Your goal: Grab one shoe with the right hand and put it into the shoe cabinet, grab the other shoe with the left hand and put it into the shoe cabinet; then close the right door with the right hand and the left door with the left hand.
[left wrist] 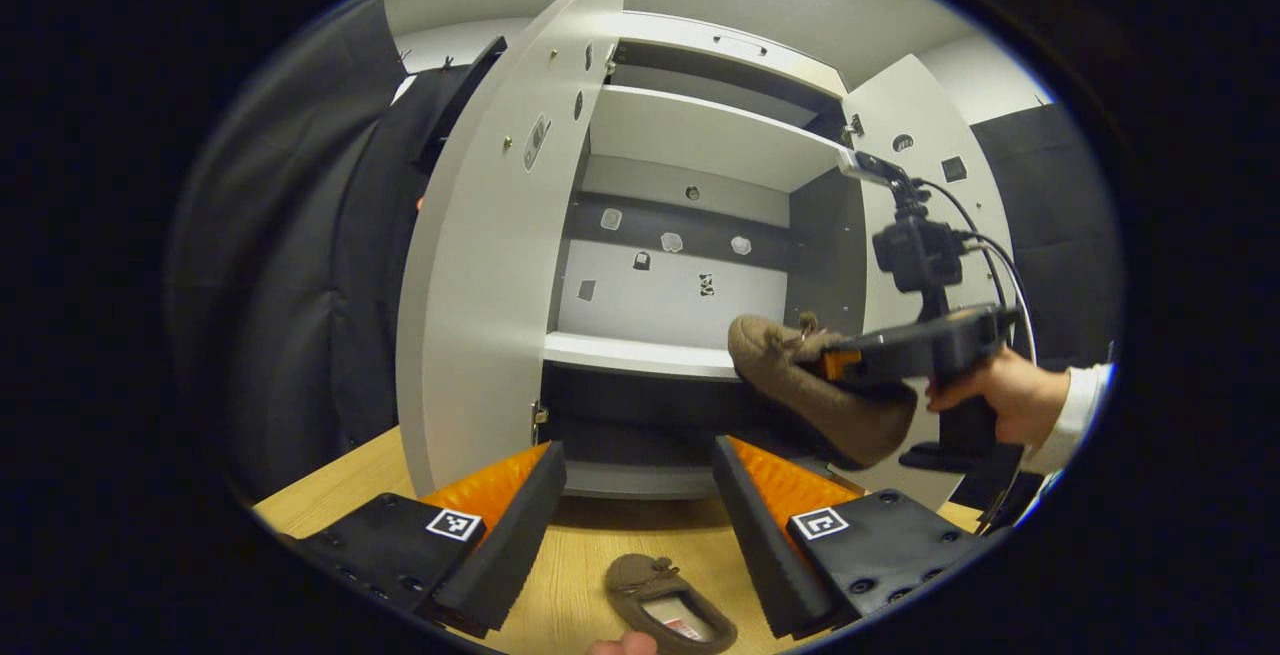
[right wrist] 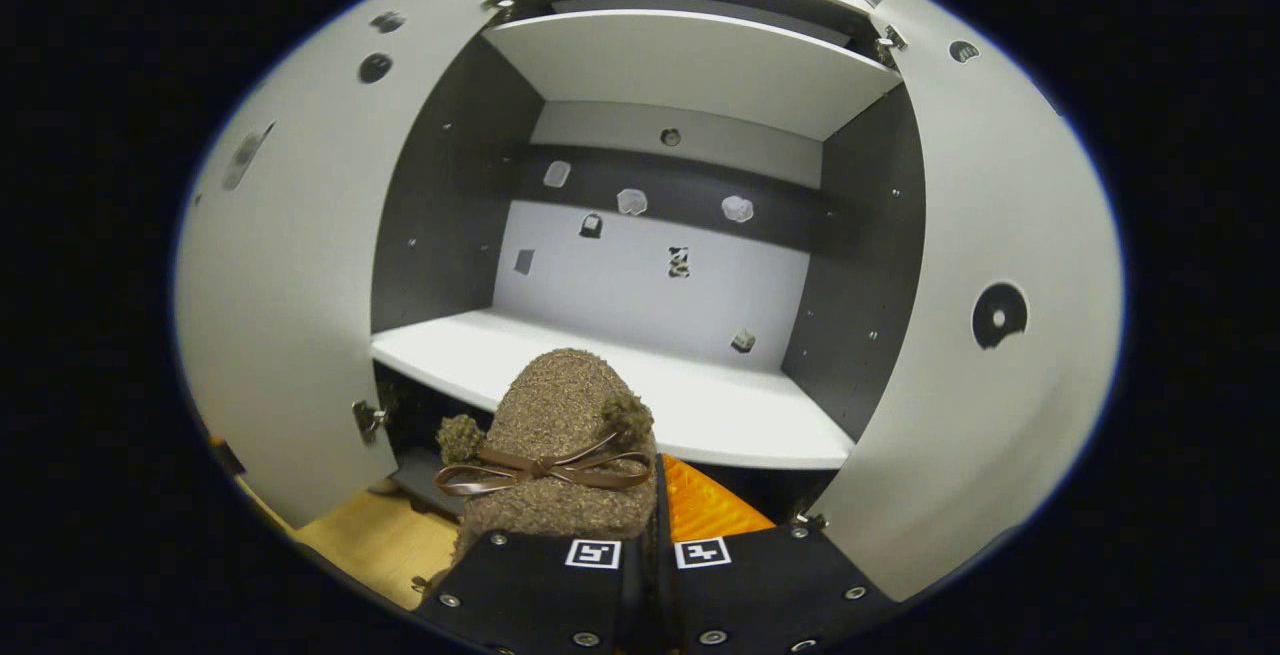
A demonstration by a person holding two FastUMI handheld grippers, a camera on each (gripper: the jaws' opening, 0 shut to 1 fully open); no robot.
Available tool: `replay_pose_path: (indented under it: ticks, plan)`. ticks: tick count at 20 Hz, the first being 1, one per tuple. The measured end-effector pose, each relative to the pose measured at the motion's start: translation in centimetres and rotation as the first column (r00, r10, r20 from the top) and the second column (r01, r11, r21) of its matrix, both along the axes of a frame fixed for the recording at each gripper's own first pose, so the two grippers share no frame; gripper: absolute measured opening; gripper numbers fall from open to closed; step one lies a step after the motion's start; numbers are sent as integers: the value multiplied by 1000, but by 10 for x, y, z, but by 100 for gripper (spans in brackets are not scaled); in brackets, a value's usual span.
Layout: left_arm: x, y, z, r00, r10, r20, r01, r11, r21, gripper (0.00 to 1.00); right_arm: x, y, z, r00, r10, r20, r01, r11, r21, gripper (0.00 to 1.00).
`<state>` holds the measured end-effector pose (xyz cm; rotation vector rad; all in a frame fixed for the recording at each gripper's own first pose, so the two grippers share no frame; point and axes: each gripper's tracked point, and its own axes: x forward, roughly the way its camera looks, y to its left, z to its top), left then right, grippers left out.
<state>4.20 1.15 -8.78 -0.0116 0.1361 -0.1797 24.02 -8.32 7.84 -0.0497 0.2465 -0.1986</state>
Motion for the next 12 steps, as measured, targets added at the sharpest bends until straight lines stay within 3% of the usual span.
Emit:
replay_pose_path:
  ticks: [2,6,7,11,12]
  plan:
    - [-2,1,-2,1000,-2,-2,2,1000,-3,96,47,-31,20,998,-53,-20,53,999,1,5]
    - [-10,1,-10,999,10,-35,-10,1000,-2,97,127,-66,21,993,-84,-82,83,996,-14,5]
    - [-12,1,-13,999,16,-51,-16,1000,-6,99,139,-73,14,990,-95,-100,93,995,-19,5]
    - [-14,15,-15,994,80,-73,-81,997,-9,94,164,-73,-31,977,-69,-202,74,997,18,10]
    - [-15,19,-13,992,104,-66,-105,995,1,97,165,-73,-40,972,-64,-226,68,998,11,12]
